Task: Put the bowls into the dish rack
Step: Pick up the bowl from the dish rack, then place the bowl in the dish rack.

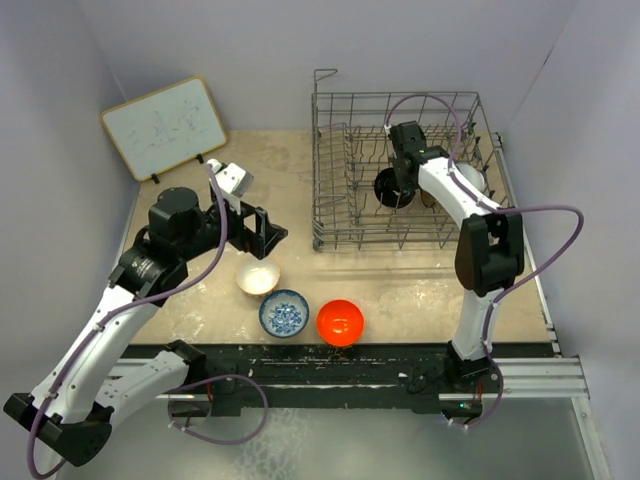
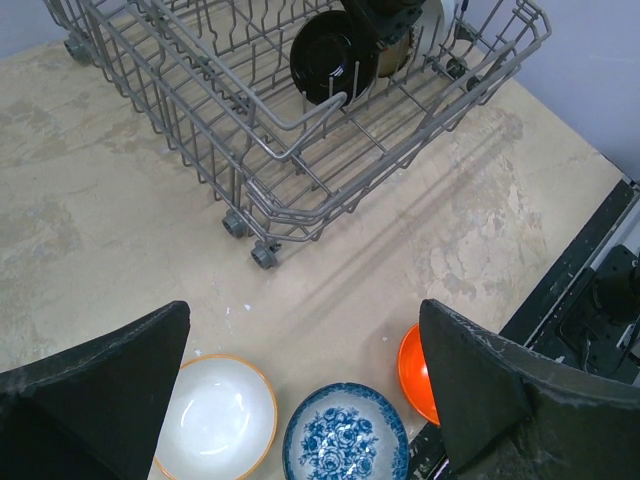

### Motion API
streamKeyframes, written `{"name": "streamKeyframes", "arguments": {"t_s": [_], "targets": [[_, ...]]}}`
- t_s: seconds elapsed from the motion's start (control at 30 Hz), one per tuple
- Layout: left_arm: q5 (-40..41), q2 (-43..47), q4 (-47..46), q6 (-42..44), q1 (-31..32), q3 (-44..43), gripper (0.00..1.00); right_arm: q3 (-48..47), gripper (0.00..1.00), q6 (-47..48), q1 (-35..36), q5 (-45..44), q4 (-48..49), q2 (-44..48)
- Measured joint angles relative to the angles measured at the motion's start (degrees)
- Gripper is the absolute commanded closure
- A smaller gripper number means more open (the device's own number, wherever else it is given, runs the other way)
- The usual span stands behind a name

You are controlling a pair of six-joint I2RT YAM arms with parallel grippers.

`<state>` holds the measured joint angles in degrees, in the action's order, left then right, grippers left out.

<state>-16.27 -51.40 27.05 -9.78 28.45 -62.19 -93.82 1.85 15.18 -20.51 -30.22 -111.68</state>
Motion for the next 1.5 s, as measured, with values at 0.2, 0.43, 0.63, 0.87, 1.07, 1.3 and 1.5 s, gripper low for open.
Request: {"name": "streamKeyframes", "arguments": {"t_s": [0.2,0.43,0.63,0.87,1.07,1.3,1.5], "targets": [[0.0,1.2,0.0,0.0,-0.1,0.1,0.01,-7.7,1.0,-1.4,3.9,-11.1,-7.3,0.0],[-0.2,2.8,0.0,0.0,-0.2,0.1,0.01,-26.3,1.0,-8.0,8.3,-22.5,-17.4,-0.2],[-2.5,5.2,0.1,-0.1,-0.2,0.1,0.01,-42.6,1.0,-16.5,13.6,-34.3,-33.0,-7.3],[-6.4,7.0,0.1,-0.2,-0.2,0.1,0.01,-36.8,1.0,-21.4,14.0,-37.5,-40.9,-12.2],[-9.4,7.6,-0.1,-0.8,-0.2,0.4,0.01,-33.4,1.0,-23.3,13.4,-38.9,-43.1,-12.8],[-11.1,9.4,-1.0,-1.7,-0.2,2.6,0.01,-33.5,1.0,-23.4,11.7,-40.4,-43.1,-12.8],[-12.9,9.7,-3.1,-3.1,0.3,4.5,0.01,-33.9,1.0,-22.9,8.6,-44.5,-43.2,-15.3]]}}
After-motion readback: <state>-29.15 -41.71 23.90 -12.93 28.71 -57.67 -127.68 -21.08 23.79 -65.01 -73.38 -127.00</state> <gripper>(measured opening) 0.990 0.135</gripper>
